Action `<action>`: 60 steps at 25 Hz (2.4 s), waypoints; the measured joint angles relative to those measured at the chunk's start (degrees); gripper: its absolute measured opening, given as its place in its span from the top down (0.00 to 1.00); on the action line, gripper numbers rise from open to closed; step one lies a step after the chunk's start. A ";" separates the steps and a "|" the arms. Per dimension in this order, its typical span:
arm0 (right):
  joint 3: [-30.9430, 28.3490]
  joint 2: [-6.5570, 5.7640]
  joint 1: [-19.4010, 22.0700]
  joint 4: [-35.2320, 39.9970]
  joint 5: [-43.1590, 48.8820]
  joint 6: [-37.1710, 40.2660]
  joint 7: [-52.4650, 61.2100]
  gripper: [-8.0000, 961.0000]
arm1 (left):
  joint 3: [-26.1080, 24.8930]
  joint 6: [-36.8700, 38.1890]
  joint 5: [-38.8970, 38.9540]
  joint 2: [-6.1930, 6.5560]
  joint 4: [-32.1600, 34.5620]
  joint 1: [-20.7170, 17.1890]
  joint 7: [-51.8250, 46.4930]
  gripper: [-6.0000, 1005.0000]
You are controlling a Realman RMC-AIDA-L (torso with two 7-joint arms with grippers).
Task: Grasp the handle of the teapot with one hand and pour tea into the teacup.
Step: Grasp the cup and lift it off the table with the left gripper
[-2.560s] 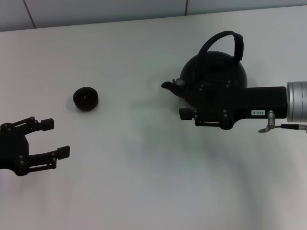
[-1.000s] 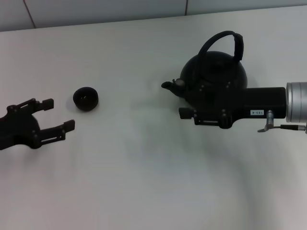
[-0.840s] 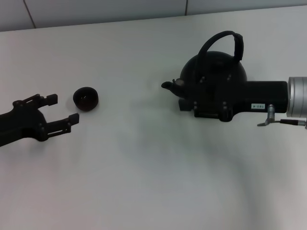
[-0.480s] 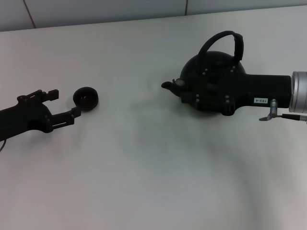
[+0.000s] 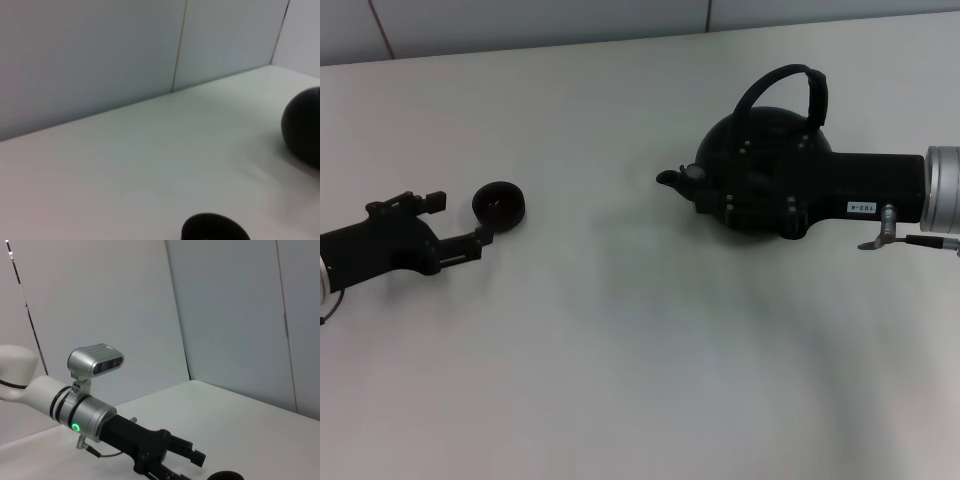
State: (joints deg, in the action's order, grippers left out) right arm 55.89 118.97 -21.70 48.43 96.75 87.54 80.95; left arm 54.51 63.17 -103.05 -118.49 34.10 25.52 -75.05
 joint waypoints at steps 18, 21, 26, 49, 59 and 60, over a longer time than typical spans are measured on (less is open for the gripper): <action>0.00 0.03 -0.18 -0.18 0.01 0.00 0.22 0.45 | 4.00 -4.04 1.11 -0.25 -1.33 2.38 -0.01 0.28; 0.00 0.03 -0.14 -0.15 0.01 0.01 0.28 0.45 | 4.80 -4.61 1.12 -0.28 -1.38 2.76 -0.01 0.28; 0.00 0.03 -0.05 -0.04 0.01 0.17 0.41 0.45 | 5.50 -5.27 1.28 -0.34 -2.00 3.44 -0.01 0.29; 0.00 0.03 0.54 0.06 0.01 0.50 0.44 0.46 | 8.67 -7.28 3.88 -0.26 -2.20 3.80 -0.13 0.33; 0.00 0.03 0.29 0.26 -0.04 0.18 0.44 0.46 | 8.78 -7.43 3.79 -0.07 -1.91 3.58 -0.10 0.41; 0.00 0.03 0.23 0.26 -0.07 0.16 0.44 0.46 | 8.78 -7.40 3.78 -0.07 -1.80 3.52 -0.10 0.41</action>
State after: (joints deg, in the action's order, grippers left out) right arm 55.90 119.00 -21.47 48.69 96.68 87.70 81.39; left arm 63.29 55.77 -99.28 -118.55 32.30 29.04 -75.15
